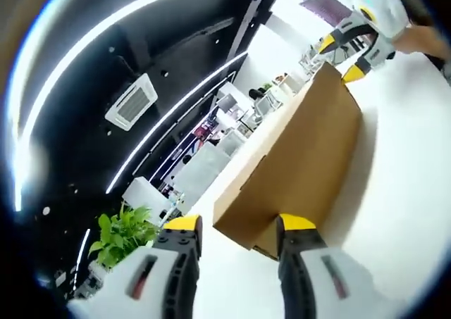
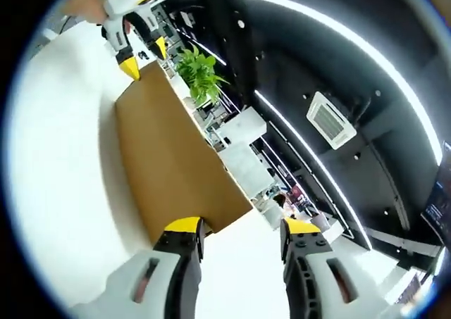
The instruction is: Operate the shoe box by opening the lid, removing the specified soft item, and placing it in the target area until the item is outside and the box remains undamaged.
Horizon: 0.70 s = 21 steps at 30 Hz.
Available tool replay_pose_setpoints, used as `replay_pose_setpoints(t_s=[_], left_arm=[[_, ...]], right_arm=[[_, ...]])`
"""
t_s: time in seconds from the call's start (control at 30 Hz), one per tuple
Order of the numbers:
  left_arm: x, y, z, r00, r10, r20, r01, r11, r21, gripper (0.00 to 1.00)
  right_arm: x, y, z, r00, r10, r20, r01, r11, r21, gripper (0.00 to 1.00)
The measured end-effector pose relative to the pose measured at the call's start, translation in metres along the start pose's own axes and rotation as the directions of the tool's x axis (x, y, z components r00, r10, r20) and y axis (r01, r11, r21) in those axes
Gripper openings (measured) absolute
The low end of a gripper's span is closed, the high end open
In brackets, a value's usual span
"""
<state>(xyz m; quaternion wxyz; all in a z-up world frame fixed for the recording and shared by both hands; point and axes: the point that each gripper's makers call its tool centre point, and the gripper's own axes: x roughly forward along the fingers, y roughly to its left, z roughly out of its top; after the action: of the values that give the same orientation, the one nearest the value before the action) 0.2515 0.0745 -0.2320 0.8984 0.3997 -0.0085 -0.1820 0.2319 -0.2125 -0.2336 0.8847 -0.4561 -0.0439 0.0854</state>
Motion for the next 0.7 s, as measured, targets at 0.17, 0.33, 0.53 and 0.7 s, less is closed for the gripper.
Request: replay_pose_setpoints(t_s=[0.17,0.33,0.53,0.7], left_arm=[[-0.002,0.001,0.0,1.0,-0.003,0.005,0.003,0.999,-0.044,0.44],[-0.002,0.002,-0.001,1.0,-0.008,0.004,0.008,0.996,-0.092,0.44],[-0.003,0.007,-0.006,1.0,0.002,0.004,-0.001,0.992,-0.125,0.41],[-0.002,0.009,-0.007,1.0,-0.003,0.013,0.005,0.986,-0.166,0.38]], right_arm=[[0.0,-0.001,0.0,1.0,-0.005,0.0,0.005,0.999,0.035,0.43],[0.002,0.002,0.0,1.0,0.011,0.015,-0.013,0.988,0.155,0.39],[0.002,0.004,0.006,0.998,0.025,0.054,-0.037,0.97,0.241,0.32],[0.004,0.009,0.011,0.994,0.05,0.1,-0.083,0.932,0.354,0.31]])
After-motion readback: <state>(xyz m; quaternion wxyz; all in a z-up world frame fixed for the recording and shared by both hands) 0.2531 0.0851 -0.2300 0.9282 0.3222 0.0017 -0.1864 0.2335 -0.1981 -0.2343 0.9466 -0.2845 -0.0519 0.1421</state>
